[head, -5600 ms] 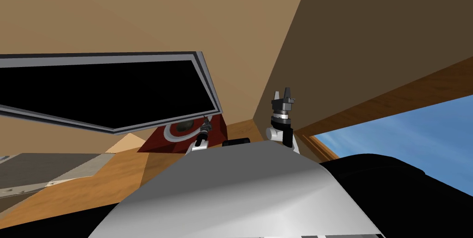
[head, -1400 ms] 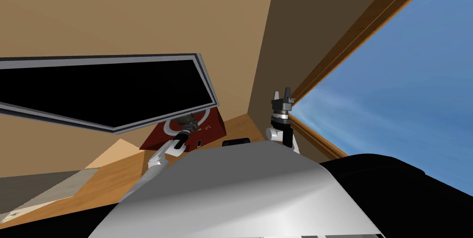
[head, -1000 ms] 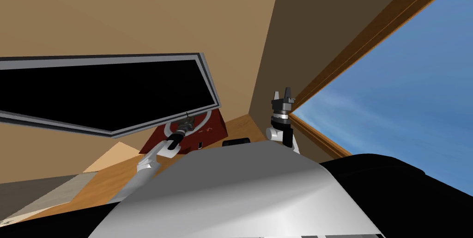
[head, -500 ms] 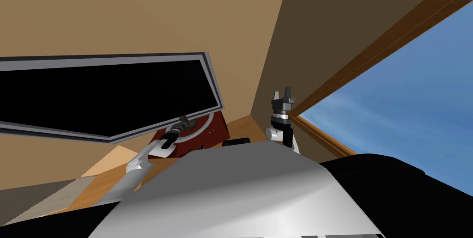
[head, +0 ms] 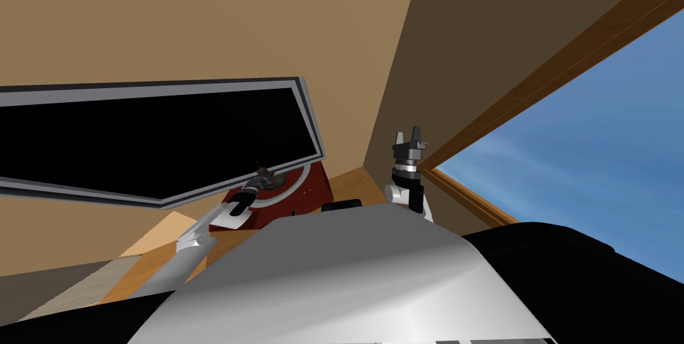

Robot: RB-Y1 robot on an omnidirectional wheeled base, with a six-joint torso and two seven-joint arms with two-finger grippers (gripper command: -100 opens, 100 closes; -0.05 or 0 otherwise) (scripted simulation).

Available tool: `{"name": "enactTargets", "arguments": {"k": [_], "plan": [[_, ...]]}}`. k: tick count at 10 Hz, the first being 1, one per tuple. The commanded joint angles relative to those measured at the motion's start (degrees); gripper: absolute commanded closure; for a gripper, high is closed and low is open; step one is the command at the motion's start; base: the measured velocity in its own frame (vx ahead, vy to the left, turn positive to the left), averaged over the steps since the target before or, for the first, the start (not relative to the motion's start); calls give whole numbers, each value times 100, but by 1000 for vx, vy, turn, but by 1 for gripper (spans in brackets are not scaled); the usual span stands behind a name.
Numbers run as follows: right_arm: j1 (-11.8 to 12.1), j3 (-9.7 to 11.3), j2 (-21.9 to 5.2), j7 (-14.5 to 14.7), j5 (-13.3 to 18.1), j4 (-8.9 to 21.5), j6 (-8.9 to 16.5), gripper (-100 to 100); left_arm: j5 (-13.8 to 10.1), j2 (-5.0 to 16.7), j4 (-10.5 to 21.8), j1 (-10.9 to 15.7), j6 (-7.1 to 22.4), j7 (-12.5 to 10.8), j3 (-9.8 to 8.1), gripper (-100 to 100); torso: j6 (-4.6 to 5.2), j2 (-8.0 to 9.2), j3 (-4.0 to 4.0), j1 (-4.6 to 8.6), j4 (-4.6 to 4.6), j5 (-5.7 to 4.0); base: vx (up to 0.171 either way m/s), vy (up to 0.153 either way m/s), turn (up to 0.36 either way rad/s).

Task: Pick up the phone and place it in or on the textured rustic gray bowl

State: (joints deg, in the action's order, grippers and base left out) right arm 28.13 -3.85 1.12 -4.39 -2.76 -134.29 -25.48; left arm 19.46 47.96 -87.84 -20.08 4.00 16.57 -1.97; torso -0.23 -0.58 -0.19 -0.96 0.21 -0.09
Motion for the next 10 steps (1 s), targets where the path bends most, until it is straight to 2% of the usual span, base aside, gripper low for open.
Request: {"name": "enactTargets", "arguments": {"k": [1,3,4,5,6,7,10], "plan": [[0,0,0,0,0,0,0,0,0,0,0,0,0,0,0,-100,0,0,0,0,0,0,0,0,0],[0,0,0,0,0,0,0,0,0,0,0,0,0,0,0,-100,0,0,0,1,0,0,0,0,0],[0,0,0,0,0,0,0,0,0,0,0,0,0,0,0,0,0,0,0,1,0,0,0,0,0],[0,0,0,0,0,0,0,0,-120,242,-234,-124,117,-98,-34,-100,0,0,0,1,0,0,7,-17,40],[0,0,0,0,0,0,0,0,-180,363,-351,-186,175,-147,-51,-100,-2,-1,0,6,0,-3,11,-29,42],[0,0,0,0,0,0,0,0,-300,605,-585,-310,292,-245,-85,-100,0,-2,-1,11,0,-4,14,-42,46],[0,0,0,0,0,0,0,0,-481,967,-936,-496,466,-391,-136,-100,0,-2,-1,14,0,-4,6,-32,35]]}}
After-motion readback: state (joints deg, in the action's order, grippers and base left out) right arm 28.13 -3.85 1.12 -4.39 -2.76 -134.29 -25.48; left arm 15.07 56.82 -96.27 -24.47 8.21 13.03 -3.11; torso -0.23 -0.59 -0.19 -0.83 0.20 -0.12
